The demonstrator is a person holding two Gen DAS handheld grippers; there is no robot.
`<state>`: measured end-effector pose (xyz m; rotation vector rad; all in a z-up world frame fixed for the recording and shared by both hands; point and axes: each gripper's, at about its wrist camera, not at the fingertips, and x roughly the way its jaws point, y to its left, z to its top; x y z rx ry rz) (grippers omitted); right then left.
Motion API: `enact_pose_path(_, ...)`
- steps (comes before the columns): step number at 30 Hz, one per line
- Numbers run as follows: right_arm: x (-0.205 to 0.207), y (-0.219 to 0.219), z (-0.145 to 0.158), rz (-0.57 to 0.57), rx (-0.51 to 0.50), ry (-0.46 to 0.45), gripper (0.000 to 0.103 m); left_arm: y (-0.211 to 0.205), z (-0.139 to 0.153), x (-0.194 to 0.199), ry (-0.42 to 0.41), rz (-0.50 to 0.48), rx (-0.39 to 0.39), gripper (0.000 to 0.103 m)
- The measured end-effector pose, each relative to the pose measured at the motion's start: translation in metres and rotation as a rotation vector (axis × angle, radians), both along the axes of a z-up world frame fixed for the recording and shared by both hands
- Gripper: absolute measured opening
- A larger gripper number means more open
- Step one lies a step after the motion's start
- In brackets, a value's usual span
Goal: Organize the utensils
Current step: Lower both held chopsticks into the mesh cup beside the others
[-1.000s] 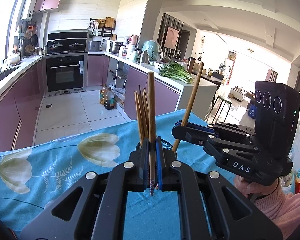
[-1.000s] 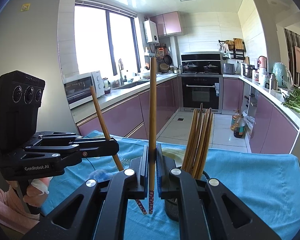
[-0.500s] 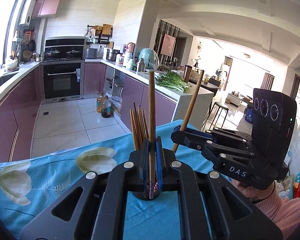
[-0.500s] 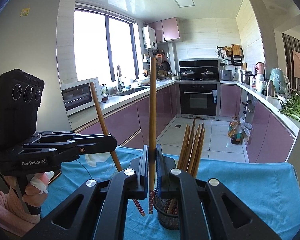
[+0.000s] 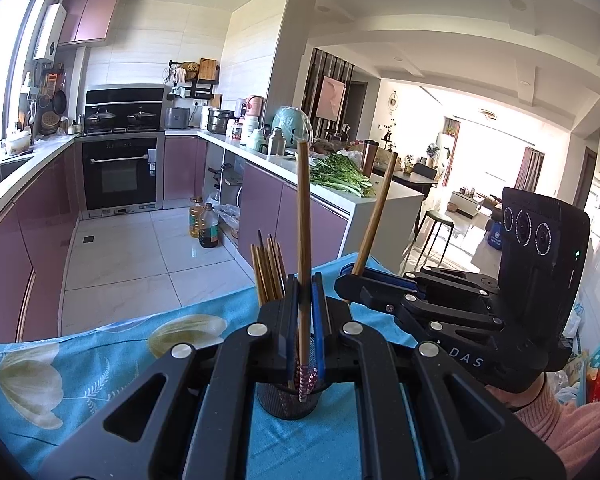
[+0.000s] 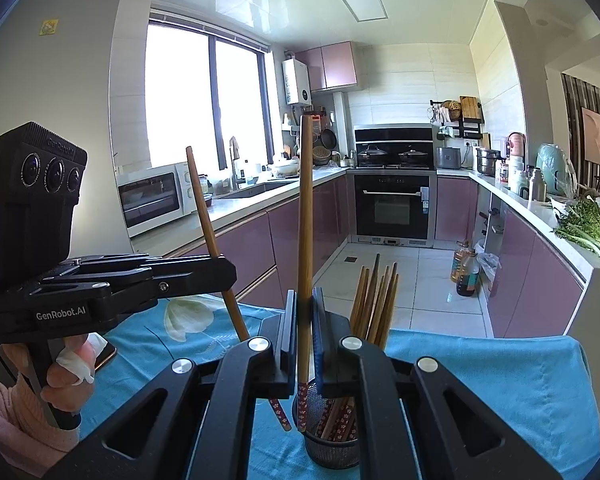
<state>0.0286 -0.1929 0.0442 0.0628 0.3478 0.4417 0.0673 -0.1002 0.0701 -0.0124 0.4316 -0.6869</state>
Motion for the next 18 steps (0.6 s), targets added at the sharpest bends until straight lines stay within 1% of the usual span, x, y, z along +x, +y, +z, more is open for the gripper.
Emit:
enact_pose_path(13,0.007,0.002,-0.004,-0.027,-0.005,0.008,0.006,-0.003,0.005,0.008,-0.007,0.001,0.000,0.007)
enact_pose_path(18,0.010,0.002,-0.007,-0.033,-0.004,0.022,0.006,-0.001,0.004,0.009,0.006,0.003,0.003,0.007)
